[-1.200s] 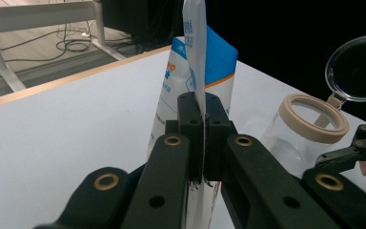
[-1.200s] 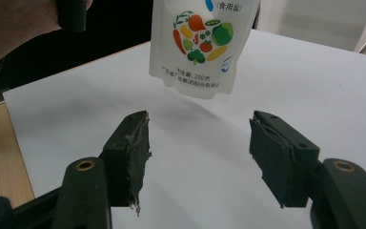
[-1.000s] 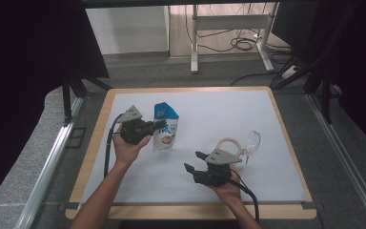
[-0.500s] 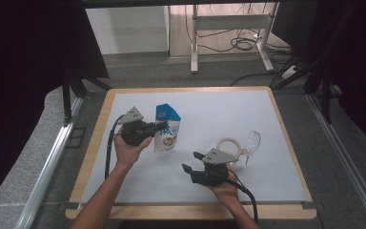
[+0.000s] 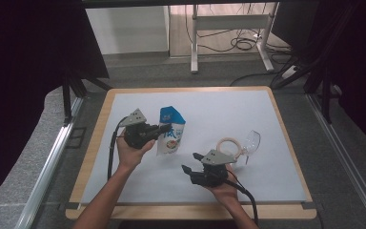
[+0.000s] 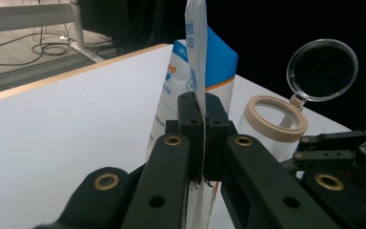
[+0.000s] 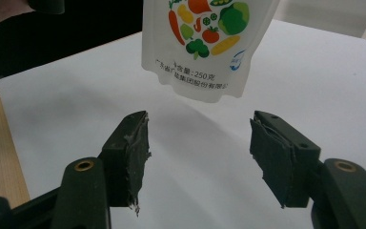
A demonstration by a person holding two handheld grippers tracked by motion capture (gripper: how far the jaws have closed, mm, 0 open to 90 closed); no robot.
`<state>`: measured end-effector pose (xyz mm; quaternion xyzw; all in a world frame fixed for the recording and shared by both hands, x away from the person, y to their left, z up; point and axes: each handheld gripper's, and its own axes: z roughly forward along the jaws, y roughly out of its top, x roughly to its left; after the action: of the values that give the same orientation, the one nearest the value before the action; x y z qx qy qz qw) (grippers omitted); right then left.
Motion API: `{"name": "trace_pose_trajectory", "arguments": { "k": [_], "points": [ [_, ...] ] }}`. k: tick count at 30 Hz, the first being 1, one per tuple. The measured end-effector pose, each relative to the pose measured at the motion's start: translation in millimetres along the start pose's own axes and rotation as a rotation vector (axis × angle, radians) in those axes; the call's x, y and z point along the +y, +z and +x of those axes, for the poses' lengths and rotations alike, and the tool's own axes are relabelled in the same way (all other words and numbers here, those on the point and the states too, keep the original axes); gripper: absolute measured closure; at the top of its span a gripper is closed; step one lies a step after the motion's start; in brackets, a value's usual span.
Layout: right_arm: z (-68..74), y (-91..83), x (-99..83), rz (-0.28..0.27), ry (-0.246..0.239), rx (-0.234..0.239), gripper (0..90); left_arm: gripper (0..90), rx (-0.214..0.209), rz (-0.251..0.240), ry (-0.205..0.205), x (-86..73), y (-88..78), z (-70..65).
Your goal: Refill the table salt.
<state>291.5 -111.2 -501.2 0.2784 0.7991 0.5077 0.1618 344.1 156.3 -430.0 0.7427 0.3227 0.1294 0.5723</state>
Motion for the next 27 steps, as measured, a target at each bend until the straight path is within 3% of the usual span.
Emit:
{"name": "trace_pose_trajectory", "arguments": {
  "k": [16, 27],
  "points": [
    [4.2, 10.5, -6.5, 0.04, -0.008, -0.024, 36.8, 89.8, -0.061, -0.006, 0.013, 5.1, -2.8, -21.8],
    [8.3, 22.4, -12.2, 0.057, -0.014, -0.097, 36.2, 89.8, -0.099, -0.012, 0.026, 9.3, -6.3, -38.5]
  ]
}}
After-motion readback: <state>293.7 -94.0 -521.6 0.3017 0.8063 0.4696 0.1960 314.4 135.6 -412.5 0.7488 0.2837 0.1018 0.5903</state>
